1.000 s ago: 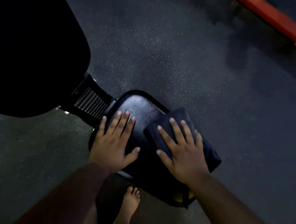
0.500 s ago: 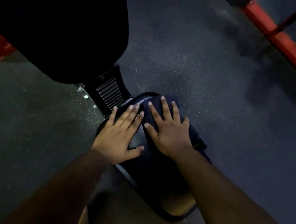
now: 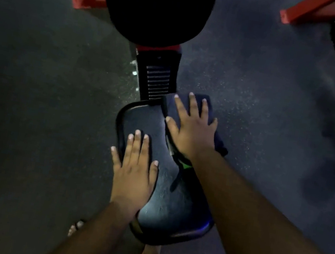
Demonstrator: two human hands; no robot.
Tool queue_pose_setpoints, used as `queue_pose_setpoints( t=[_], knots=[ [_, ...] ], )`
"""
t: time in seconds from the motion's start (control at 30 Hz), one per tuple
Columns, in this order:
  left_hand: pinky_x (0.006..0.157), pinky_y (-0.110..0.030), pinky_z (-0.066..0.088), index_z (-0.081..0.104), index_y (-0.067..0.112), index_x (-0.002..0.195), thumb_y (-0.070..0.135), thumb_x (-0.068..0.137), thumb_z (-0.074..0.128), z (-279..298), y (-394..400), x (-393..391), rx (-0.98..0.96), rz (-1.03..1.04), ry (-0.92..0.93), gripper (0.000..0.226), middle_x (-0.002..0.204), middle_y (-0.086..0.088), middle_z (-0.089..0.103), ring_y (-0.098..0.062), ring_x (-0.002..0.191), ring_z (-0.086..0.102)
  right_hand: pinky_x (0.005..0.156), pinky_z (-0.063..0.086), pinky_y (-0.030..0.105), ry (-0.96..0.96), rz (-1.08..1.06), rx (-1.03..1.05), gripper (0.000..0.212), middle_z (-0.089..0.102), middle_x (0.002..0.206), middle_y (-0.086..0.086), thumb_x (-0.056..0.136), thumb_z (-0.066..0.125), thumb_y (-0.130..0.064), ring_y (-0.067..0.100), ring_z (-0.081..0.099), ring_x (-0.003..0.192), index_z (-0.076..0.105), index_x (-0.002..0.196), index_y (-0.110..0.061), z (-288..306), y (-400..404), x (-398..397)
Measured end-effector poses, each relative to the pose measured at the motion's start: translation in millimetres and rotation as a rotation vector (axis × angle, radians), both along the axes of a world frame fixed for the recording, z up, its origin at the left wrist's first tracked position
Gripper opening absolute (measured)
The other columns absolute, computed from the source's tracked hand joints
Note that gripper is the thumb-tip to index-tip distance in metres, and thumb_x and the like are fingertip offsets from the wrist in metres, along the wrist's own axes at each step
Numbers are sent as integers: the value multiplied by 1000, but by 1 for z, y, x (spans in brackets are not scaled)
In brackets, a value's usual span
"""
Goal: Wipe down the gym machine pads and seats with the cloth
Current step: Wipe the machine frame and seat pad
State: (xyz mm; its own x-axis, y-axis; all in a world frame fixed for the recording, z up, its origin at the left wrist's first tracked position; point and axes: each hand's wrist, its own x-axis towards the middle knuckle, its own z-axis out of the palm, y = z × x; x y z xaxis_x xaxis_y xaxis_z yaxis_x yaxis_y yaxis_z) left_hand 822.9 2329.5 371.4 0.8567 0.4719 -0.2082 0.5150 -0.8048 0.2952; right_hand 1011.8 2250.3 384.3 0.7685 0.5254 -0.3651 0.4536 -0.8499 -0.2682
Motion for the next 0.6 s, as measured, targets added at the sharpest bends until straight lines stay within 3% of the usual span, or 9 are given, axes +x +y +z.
queue_pose_setpoints(
  t=[0.1, 0.23, 0.3, 0.47, 0.6],
  knots=[
    [125, -55, -11, 2, 16, 163, 49, 105, 22, 2, -14, -3, -76, 166, 33, 70, 171, -1, -8, -15, 157, -14, 117, 15, 71, -55, 83, -22, 65, -6, 172, -4, 103, 22, -65, 29, -6, 158, 0, 161, -45, 3, -21, -36],
    [127, -54, -3, 1, 15, 163, 46, 104, 16, 4, -24, -6, -130, 250, -9, 68, 172, -1, -6, -14, 157, -12, 118, 16, 69, -27, 175, -62, 65, -7, 172, -10, 101, 21, -66, 23, -6, 158, 4, 160, -48, 25, -99, -135],
    [128, -50, -3, 3, 15, 163, 42, 104, 18, 3, -26, -8, -163, 271, -71, 66, 172, 0, -3, -13, 157, -8, 118, 11, 71, 16, 218, -65, 65, -9, 171, -12, 99, 22, -69, 22, -10, 158, 1, 159, -52, 19, -96, -112],
    [129, -44, -2, 13, 13, 163, 35, 104, 25, 0, -26, -12, -196, 306, -227, 65, 171, -2, 7, -13, 158, 1, 117, 6, 73, -111, 284, -5, 64, -3, 172, -8, 100, 23, -69, 24, -7, 158, 4, 158, -51, -4, -21, -17],
    [129, -45, 1, 15, 13, 163, 38, 102, 24, 3, -39, -29, -234, 369, -264, 66, 171, -2, 8, -14, 158, 2, 121, 7, 67, -141, 256, 30, 63, -2, 172, -5, 103, 23, -64, 23, -7, 158, 5, 160, -47, 0, -65, -73]
  ],
)
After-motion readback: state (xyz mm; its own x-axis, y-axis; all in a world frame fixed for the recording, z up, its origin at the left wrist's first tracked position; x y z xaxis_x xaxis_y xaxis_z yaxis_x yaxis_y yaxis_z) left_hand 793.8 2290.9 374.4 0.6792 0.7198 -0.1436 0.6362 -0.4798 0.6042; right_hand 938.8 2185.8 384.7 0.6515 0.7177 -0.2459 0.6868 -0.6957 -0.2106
